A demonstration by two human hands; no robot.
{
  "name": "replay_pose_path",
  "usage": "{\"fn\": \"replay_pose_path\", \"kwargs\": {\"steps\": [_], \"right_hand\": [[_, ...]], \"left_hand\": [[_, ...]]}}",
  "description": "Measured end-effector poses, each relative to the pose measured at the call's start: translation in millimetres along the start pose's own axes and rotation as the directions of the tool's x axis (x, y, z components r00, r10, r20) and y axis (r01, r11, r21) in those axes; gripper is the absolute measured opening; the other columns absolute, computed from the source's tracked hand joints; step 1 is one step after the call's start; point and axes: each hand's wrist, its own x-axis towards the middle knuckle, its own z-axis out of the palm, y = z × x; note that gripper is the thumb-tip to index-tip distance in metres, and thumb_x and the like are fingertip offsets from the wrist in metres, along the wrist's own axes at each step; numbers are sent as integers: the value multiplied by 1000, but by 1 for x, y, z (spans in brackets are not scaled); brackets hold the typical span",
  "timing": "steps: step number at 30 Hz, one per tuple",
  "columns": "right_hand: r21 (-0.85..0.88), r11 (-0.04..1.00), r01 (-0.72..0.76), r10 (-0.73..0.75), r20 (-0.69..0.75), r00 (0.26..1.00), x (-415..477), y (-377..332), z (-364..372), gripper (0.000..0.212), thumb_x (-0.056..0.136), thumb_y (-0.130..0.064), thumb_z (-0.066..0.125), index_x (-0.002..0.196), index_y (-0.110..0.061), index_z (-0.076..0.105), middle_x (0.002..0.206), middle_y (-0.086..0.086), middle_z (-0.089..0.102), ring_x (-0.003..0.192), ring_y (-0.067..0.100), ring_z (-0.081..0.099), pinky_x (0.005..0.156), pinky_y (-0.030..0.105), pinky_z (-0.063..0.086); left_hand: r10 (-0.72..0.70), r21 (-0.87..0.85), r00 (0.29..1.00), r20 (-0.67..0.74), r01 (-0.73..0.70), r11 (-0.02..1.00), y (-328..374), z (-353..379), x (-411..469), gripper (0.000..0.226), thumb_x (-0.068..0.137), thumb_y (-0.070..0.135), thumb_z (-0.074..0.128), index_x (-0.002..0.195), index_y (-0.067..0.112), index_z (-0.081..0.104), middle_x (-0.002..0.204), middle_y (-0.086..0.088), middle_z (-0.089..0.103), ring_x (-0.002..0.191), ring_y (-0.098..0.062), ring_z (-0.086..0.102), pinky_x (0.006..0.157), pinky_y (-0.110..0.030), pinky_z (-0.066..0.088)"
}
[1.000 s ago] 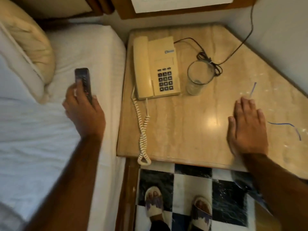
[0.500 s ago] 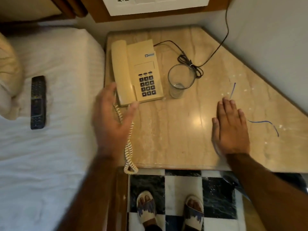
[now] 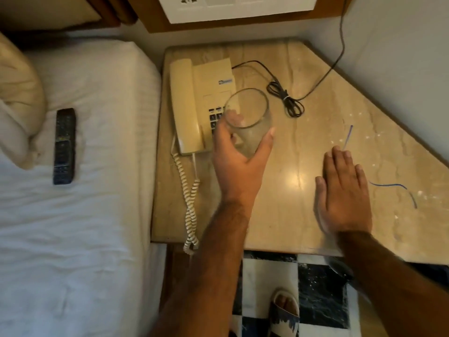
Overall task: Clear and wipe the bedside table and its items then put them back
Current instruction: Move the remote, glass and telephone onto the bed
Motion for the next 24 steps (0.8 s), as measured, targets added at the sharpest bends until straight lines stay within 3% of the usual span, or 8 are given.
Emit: {"fn": "replay_pose_path", "kwargs": {"steps": [2,4,9,11,15,18,21,24], "right_hand": [[11,1000,4,-4,2,1000,0,-1,-2,64,111,-40,22,169,-13,15,178,8,12,166,23,9,135,49,12],[15,1000,5,-5,-1,1000,0,-1,-3,65,111,-40,22,169,-12,15,178,9,12,166,24,10,135,50,13],[34,999,15,-15,-25,1000,0,-3,-5,65,111,-40,22,169,-11,17,178,11,16,166,27,14,134,50,13],[37,999,19,-18,-36,999,0,-3,-3,65,111,-40,22,169,-10,17,178,12,17,166,27,15,134,50,13],[40,999,31,-29,-56,998,-2,-2,-1,65,111,-38,23,169,-9,20,178,12,19,166,28,16,134,50,13],[44,999,28,-25,-56,998,-1,-2,0,65,110,-38,25,168,-9,21,177,12,20,166,28,17,134,50,13],[51,998,22,-20,-37,999,-1,-3,-1,65,110,-37,26,168,-8,23,177,13,21,165,28,17,134,51,14],[64,998,13,-11,-32,999,-1,-10,-8,66,109,-39,26,167,-6,25,177,16,22,165,30,17,133,57,16]], "left_hand": [[7,16,996,-93,-6,1000,-2,-45,8,57,82,32,86,131,17,60,124,4,69,110,-5,70,85,-29,63],[85,187,981,-172,-52,981,-19,-99,31,59,82,35,84,130,11,60,122,0,66,107,-8,68,85,-29,63],[83,690,974,-210,88,718,-72,-219,103,75,82,52,75,137,4,56,125,-24,57,111,-34,55,91,-40,50],[53,727,965,-255,155,669,-89,-249,118,82,81,58,73,142,6,55,128,-27,56,118,-42,56,98,-47,50],[5,760,974,-225,172,626,-118,-271,129,93,77,80,65,136,9,58,122,-24,63,112,-43,61,93,-53,55],[105,821,958,-267,169,545,-115,-262,118,99,82,85,57,147,11,46,149,-20,49,139,-41,46,113,-58,41],[305,746,946,-112,-123,655,-94,-232,88,89,96,66,60,156,4,38,158,-22,40,148,-37,36,124,-41,28],[237,547,967,94,-249,799,-77,-189,54,78,100,56,59,158,7,37,161,-14,40,150,-23,34,123,-27,28]]}}
